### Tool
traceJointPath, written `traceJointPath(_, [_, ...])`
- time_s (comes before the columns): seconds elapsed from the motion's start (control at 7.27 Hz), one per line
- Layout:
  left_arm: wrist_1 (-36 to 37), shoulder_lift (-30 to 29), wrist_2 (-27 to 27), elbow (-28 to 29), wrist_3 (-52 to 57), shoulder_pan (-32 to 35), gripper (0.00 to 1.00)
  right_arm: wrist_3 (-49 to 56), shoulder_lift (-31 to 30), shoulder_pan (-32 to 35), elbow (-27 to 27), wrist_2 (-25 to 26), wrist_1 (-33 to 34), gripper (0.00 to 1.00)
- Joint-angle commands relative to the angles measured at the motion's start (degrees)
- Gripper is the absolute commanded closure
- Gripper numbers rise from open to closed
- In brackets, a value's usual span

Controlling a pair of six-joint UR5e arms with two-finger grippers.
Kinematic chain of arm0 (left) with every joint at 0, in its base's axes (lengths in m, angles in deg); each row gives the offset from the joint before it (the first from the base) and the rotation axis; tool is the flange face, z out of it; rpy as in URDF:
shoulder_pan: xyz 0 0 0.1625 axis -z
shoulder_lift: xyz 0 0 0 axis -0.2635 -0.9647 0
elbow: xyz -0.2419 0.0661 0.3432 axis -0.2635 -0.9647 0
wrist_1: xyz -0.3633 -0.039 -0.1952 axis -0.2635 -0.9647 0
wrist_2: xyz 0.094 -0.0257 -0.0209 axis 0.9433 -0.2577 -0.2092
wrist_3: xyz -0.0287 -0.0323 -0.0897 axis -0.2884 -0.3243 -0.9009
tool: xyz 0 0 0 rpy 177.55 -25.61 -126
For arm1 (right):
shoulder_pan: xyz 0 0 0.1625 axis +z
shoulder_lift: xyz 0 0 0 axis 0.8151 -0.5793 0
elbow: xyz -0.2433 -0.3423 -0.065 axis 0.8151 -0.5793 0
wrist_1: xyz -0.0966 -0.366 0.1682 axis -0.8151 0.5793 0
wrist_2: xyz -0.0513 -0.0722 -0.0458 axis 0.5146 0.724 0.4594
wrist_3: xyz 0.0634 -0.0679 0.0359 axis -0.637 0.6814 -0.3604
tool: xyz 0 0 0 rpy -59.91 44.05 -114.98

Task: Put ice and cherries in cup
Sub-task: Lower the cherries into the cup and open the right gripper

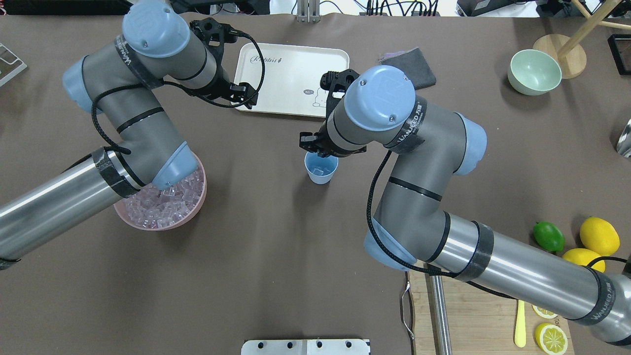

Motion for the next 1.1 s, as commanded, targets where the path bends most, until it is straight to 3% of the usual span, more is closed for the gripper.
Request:
traceJointPath(0.0, [-0.1,0.7,0.0,-1.0,0.1,0.1,0.03,-0.1,-0.1,-1.0,0.2,1.0,-0.1,0.81])
traceJointPath(0.14, [-0.1,1.4,0.0,-1.1,0.0,0.0,0.03,0.3,0.0,-1.4,0.0,1.3,-0.2,0.26])
traceJointPath(0.28, [-0.1,1.5,0.0,-1.2,-0.1,-0.1,0.03,0.9,-0.2,-1.5,-0.1,4.0,-0.3,0.02])
traceJointPath(0.55, [-0.1,2.6,-0.3,-2.4,0.3,0.8,0.03,1.1,-0.5,-0.2,-0.2,3.6,-0.2,0.01])
traceJointPath(0.69, [0.2,6.2,-0.6,-6.1,1.5,2.3,0.03,2.2,-0.9,1.9,-0.1,2.9,0.1,0.01])
traceJointPath(0.96, [0.4,13.0,-8.5,-8.9,7.9,9.7,0.03,9.3,-5.8,10.3,1.4,-7.1,-0.4,0.01])
